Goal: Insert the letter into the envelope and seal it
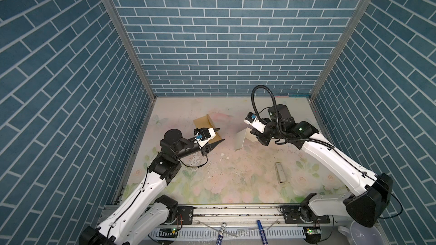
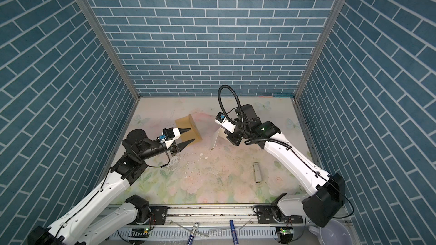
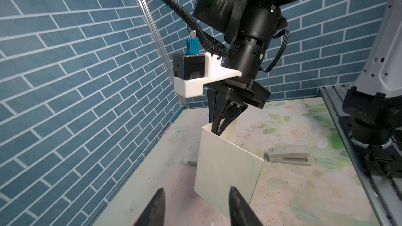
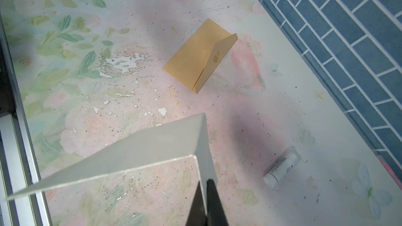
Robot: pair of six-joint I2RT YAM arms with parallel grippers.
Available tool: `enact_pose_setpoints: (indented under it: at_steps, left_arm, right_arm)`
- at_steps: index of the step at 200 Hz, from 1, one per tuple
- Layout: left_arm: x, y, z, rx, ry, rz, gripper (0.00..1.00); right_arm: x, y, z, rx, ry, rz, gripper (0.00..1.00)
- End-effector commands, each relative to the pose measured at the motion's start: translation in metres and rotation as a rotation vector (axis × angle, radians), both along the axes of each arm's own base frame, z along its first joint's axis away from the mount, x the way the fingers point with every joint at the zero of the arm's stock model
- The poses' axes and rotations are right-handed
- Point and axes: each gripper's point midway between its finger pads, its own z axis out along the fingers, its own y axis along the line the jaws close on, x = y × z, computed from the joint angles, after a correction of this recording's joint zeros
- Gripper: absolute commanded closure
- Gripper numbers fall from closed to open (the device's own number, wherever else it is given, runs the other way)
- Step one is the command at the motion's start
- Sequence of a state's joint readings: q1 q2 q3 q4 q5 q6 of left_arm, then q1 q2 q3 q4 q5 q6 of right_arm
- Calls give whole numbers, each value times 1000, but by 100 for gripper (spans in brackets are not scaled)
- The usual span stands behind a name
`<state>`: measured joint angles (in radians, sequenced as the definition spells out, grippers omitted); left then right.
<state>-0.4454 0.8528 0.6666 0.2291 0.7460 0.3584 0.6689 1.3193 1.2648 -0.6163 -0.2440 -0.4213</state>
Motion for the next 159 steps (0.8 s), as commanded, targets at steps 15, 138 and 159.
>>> enact_pose_setpoints:
  at_steps: [15, 138, 159]
  left_arm:
    - [-11, -12, 9, -14, 33, -119, 48]
    - [4, -36, -17, -6, 150, -212, 51]
    - [5, -38, -18, -4, 153, -215, 52]
  right_arm:
    - [-23, 17, 14, 96, -39, 182, 100]
    - [-54, 50, 29, 199, -1, 359, 100]
    - [-58, 53, 31, 205, 4, 375, 100]
